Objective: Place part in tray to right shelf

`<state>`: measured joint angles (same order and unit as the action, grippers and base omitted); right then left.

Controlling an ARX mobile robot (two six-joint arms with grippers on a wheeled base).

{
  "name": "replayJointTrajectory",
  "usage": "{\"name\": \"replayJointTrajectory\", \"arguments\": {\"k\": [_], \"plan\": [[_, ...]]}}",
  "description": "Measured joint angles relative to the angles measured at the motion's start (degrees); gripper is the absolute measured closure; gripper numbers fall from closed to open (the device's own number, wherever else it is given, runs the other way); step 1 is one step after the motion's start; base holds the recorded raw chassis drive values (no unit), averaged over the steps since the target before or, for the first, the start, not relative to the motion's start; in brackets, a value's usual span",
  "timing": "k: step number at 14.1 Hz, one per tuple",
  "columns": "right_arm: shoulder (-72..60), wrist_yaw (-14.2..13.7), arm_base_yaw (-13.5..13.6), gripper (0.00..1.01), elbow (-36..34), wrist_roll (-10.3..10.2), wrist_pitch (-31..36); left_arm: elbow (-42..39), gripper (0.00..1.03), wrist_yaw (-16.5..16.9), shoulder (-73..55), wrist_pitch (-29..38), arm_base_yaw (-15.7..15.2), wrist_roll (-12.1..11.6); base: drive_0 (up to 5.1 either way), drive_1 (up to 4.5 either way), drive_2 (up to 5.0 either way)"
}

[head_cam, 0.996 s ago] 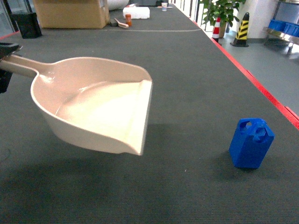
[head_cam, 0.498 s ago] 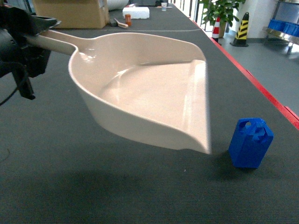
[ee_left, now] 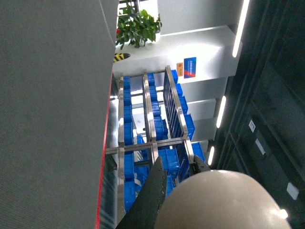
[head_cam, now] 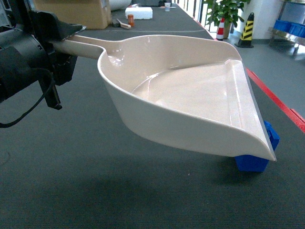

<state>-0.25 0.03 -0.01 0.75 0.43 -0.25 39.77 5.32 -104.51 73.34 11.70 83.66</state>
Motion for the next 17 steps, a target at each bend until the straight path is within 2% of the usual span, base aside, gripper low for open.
{"name": "replayJointTrajectory", "arguments": {"k": [1,2,3,4,5,6,7,14,17], "plan": [[0.0,0.0,0.0,0.03,0.0,0.0,-0.02,0.0,0.9,-0.02,0.0,0.02,0.0,0.02,0.0,0.0,0.0],[-1.95,2.05,-0.48,0.03,1.86,1.81,-6.54,0.0,0.9,-0.02,0.0,-0.02,-0.02,0.07,0.0,0.0,0.0],[-9.94,5.27,-1.18,0.03,4.0,4.48,-8.63,0.0,0.9,-0.31,0.0,-0.02,-0.11,0.09,0.0,0.0,0.0],[-17.35,5.86,-0.55,0.03,4.5,5.77,-4.07,0.0,0.91,-0.24,0.0,0.17,-0.11,0.17,0.0,0.0,0.0],[-31.95,8.39,2.08,0.03,5.97,6.62,7.39,0.0,0.91,-0.26,0.0,-0.04,-0.11,0.17,0.0,0.0,0.0],[-59.39,6.25,4.39,0.03,14.29,8.59,23.65,0.0,0.91,-0.24,0.0,0.0,-0.09,0.2,0.0,0.0,0.0],[-71.95,5.05,5.46,0.03,18.95,9.81,26.32,0.0,0.91,-0.26,0.0,0.02,-0.11,0.22,0.0,0.0,0.0],[-90.51,3.89,7.63,0.03,30.45,9.01,31.82,0.0,0.91,-0.26,0.0,0.0,-0.11,0.22,0.0,0.0,0.0],[-94.84,4.81,7.96,0.03,34.91,7.26,31.54,0.0,0.91,-0.26,0.0,0.0,-0.11,0.2,0.0,0.0,0.0]]}}
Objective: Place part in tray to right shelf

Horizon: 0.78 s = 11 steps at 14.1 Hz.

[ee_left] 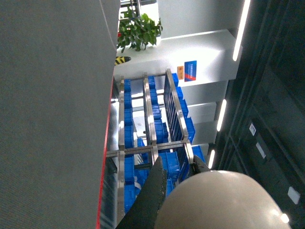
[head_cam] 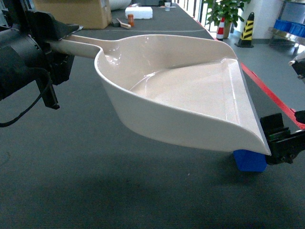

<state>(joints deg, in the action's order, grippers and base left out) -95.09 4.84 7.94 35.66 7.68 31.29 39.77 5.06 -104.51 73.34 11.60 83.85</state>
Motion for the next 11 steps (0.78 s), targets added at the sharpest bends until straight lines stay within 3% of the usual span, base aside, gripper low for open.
{"name": "replayJointTrajectory", "arguments": {"k": [1,2,3,4,6,9,11], "plan": [[-6.4,2.08,1.68,0.03,3.08,-2.14,1.05,0.0,0.91,0.0,0.0,0.02,0.0,0.02,0.0,0.0,0.0],[-12.46,-1.84,3.39,0.3,3.54,-3.96,2.73,0.0,0.91,0.02,0.0,0.02,0.0,0.07,0.0,0.0,0.0],[-9.81,-3.58,3.74,0.49,1.11,-4.31,4.81,0.0,0.91,-0.04,0.0,0.02,0.0,0.09,0.0,0.0,0.0],[-5.66,-4.26,3.74,0.54,-1.25,-4.28,5.14,0.0,0.91,-0.02,0.0,0.02,0.02,0.13,0.0,0.0,0.0],[1.64,-4.48,3.54,0.55,-4.52,-4.26,3.41,0.0,0.91,0.0,0.0,0.02,0.02,0.13,0.0,0.0,0.0],[19.06,-4.48,1.62,0.55,-5.97,-4.74,-4.85,0.0,0.91,0.0,0.0,0.02,0.0,0.13,0.0,0.0,0.0],[27.12,-5.11,3.21,0.55,-3.19,-5.44,-5.99,0.0,0.91,0.0,0.0,0.0,0.02,0.13,0.0,0.0,0.0]]}}
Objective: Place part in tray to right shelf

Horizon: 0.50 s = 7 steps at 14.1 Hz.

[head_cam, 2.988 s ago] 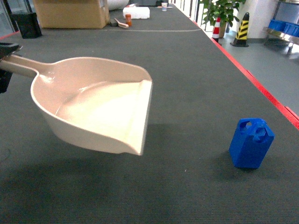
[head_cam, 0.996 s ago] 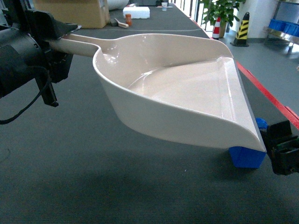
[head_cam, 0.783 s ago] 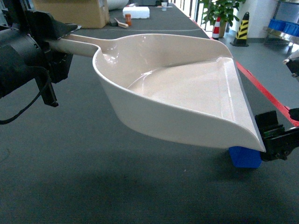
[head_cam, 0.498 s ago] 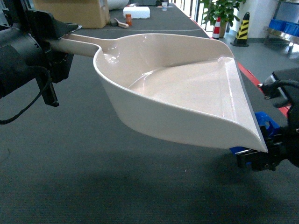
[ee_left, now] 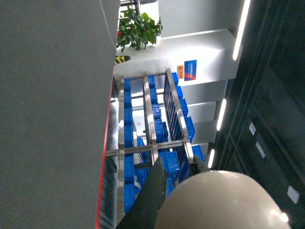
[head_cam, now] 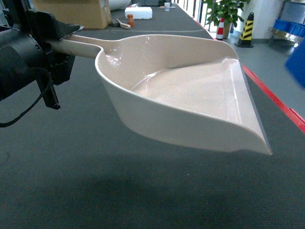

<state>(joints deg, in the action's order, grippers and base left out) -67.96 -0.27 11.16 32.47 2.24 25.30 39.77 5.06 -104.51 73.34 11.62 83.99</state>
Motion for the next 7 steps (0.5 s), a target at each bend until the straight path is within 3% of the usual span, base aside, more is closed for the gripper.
{"name": "replayJointTrajectory", "arguments": {"k": [1,2,4,6,7], "plan": [[1.95,-0.02,0.94,0.55,1.31,-0.5,-0.22,0.0,0.91,0.02,0.0,0.04,0.0,0.02,0.0,0.0,0.0],[4.74,-1.36,4.07,0.55,4.04,-1.4,1.53,0.0,0.91,0.02,0.0,0.02,0.0,0.0,0.0,0.0,0.0],[3.52,-1.7,10.4,0.55,6.58,-5.77,3.93,0.0,0.91,0.0,0.0,0.02,-0.02,0.0,0.0,0.0,0.0],[-5.2,-0.28,16.87,0.55,6.99,-11.5,3.48,0.0,0.91,0.02,0.0,0.02,-0.02,0.0,0.0,0.0,0.0],[-9.68,-0.22,19.19,0.55,7.32,-12.2,4.92,0.0,0.91,0.02,0.0,0.0,-0.02,0.0,0.0,0.0,0.0]]}}
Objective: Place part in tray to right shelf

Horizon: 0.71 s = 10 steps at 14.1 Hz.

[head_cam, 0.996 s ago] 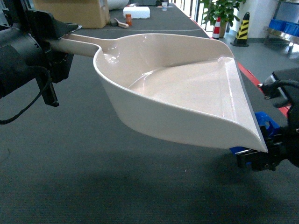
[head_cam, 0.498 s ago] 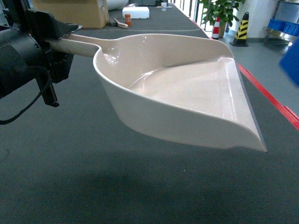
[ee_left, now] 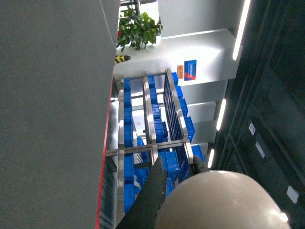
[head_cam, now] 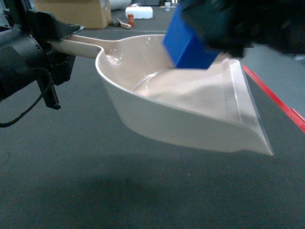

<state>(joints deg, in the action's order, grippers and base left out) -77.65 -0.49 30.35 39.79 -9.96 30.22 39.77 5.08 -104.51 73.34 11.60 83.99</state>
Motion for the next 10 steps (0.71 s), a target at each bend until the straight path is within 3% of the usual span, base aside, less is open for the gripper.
{"name": "replayJointTrajectory", "arguments": {"k": [1,2,4,5,7,9,10], "plan": [[-4.48,0.57,1.62,0.53,1.27,-0.24,2.05,0.0,0.91,0.0,0.0,0.0,0.0,0.0,0.0,0.0,0.0],[-7.43,-0.59,2.32,0.41,2.64,0.5,3.85,0.0,0.91,0.0,0.0,0.02,0.0,0.0,0.0,0.0,0.0],[-6.73,-5.11,2.69,0.17,2.29,5.11,6.86,-0.02,0.91,-0.07,0.0,-0.07,0.0,-0.31,0.0,0.0,0.0],[-1.53,-7.96,2.64,0.04,0.04,8.72,8.76,-0.02,0.91,0.02,0.0,0.0,0.0,-0.24,0.0,0.0,0.0],[13.57,-14.4,2.1,0.03,-6.4,17.51,9.38,-0.02,0.91,-0.15,0.0,-0.04,0.0,-0.24,0.0,0.0,0.0],[21.03,-17.66,0.44,0.03,-10.95,22.4,7.54,-0.02,0.91,0.0,0.0,-0.02,0.0,-0.24,0.0,0.0,0.0],[23.32,-18.47,-0.35,0.03,-12.35,23.34,6.05,-0.02,0.91,-0.02,0.0,-0.02,0.0,-0.24,0.0,0.0,0.0]]}}
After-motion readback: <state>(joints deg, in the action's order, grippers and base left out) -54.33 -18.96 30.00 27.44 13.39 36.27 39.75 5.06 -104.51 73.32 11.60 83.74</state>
